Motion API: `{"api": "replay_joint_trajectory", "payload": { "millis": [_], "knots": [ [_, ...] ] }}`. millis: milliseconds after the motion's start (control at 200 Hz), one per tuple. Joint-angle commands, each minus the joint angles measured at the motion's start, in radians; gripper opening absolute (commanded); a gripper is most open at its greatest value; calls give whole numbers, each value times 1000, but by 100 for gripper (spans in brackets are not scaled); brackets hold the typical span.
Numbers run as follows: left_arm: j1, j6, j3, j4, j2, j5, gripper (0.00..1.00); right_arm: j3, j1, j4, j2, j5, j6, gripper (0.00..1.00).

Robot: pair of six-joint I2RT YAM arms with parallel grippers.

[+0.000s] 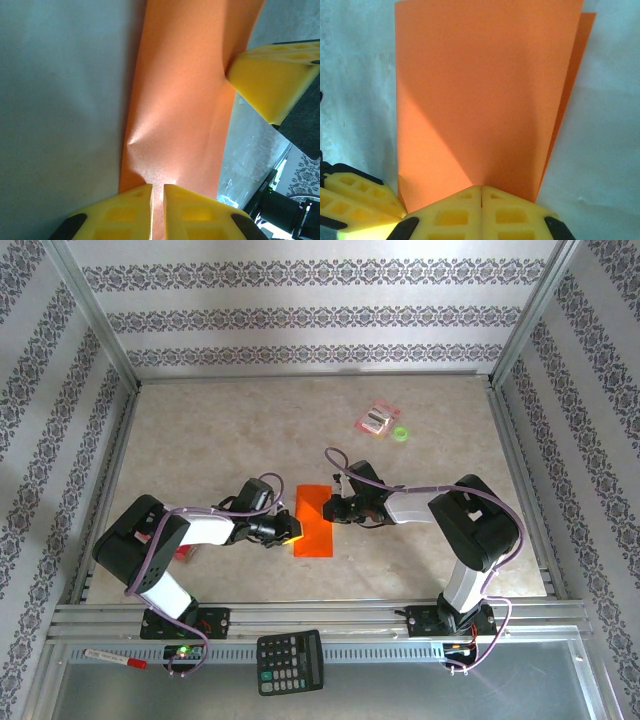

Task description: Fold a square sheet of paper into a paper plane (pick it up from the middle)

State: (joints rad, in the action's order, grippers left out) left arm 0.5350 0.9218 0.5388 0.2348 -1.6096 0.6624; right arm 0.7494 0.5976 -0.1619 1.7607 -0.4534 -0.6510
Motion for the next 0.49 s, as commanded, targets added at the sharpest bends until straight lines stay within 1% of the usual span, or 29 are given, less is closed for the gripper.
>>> {"api": "replay_joint_trajectory", "payload": {
  "millis": [0,160,270,410,490],
  "knots": [
    [10,-15,-16,-12,-41,-15,12,-56,-10,156,48,96,19,0],
    [9,-28,-23,-53,-26,-14,8,-56,-13,162,26,97,19,0],
    [9,-51,-13,-102,-22,11,5,-58,-13,164,3,92,9,0],
    [-1,-78,-16,-154,-6,13,0,-50,-19,185,-71,94,6,9],
    [-10,-93,-15,-169,-5,25,0,-40,-19,195,-134,97,9,15]
  ]
}}
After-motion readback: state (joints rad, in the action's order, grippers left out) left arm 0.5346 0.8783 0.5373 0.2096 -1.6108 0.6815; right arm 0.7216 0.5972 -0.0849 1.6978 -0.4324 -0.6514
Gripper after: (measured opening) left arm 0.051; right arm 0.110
